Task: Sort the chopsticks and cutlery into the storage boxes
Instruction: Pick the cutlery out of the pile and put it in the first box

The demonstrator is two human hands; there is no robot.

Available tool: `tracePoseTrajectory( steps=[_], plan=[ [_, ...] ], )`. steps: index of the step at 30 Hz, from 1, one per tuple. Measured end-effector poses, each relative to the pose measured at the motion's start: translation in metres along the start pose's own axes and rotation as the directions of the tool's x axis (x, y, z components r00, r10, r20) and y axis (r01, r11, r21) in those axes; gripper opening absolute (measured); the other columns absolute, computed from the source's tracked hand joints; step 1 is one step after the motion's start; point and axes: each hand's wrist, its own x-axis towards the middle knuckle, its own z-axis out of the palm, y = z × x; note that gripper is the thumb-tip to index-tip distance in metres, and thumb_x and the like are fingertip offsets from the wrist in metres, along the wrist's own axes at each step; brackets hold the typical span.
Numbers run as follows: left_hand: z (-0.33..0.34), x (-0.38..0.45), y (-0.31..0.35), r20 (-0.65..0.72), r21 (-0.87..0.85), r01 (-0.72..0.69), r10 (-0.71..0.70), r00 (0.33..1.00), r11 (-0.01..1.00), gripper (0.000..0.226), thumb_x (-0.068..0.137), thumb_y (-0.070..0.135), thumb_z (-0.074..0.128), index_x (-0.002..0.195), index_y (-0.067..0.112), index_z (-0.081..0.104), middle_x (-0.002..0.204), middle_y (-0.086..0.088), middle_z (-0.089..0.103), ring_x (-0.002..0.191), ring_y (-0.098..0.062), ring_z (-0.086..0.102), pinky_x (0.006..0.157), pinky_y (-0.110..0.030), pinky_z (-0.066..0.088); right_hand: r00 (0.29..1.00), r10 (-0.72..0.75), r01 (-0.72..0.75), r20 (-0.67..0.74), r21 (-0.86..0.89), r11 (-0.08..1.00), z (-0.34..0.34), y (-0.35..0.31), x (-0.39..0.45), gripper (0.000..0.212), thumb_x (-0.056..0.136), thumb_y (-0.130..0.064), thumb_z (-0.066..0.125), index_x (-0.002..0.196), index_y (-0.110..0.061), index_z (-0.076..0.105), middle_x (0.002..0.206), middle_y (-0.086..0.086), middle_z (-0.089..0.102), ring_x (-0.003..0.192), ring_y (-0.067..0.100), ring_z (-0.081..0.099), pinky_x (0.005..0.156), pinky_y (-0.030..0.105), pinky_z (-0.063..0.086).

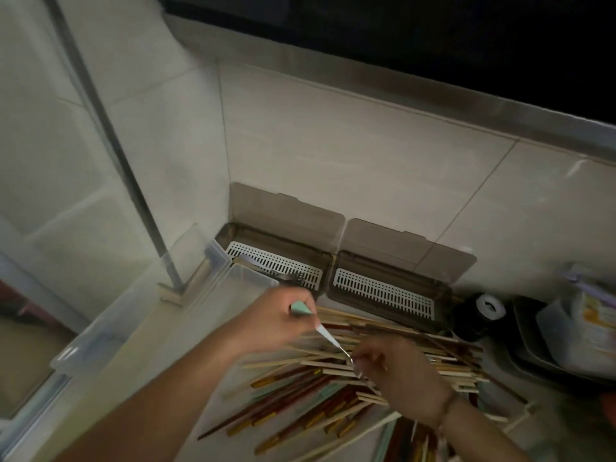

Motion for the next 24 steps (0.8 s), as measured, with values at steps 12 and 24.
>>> tracePoseTrajectory(
  steps=[12, 24],
  plan=[
    [-0.021, 0.024, -0.057, -0.251, 0.588, 0.196, -0.053, 0.966, 0.784, 0.044, 0.096, 0.051, 0.041, 0.133, 0.029, 0.047, 0.136, 0.007, 0.051, 0.108, -0.018, 0.059, 0.086, -0.034, 0.05, 0.989, 0.146, -0.145, 0.007, -0.095, 0.985, -0.01, -0.038, 0.2, 0.014, 0.081, -0.016, 0.072, 0.074, -0.029, 0.072, 0.079, -0.013, 0.068, 0.082, 0.005, 0.062, 0.081, 0.023, 0.052],
    [-0.019, 0.036, -0.076, -0.202, 0.642, 0.191, -0.077, 0.976, 0.742, 0.05, 0.097, 0.053, 0.041, 0.141, 0.028, 0.037, 0.133, 0.006, 0.051, 0.102, -0.019, 0.061, 0.079, -0.038, 0.054, 0.962, 0.272, -0.272, -0.012, -0.051, 0.961, 0.056, -0.033, 0.261, 0.017, 0.076, -0.024, 0.078, 0.065, -0.032, 0.068, 0.098, -0.002, 0.073, 0.091, 0.014, 0.065, 0.085, 0.03, 0.055]
  ],
)
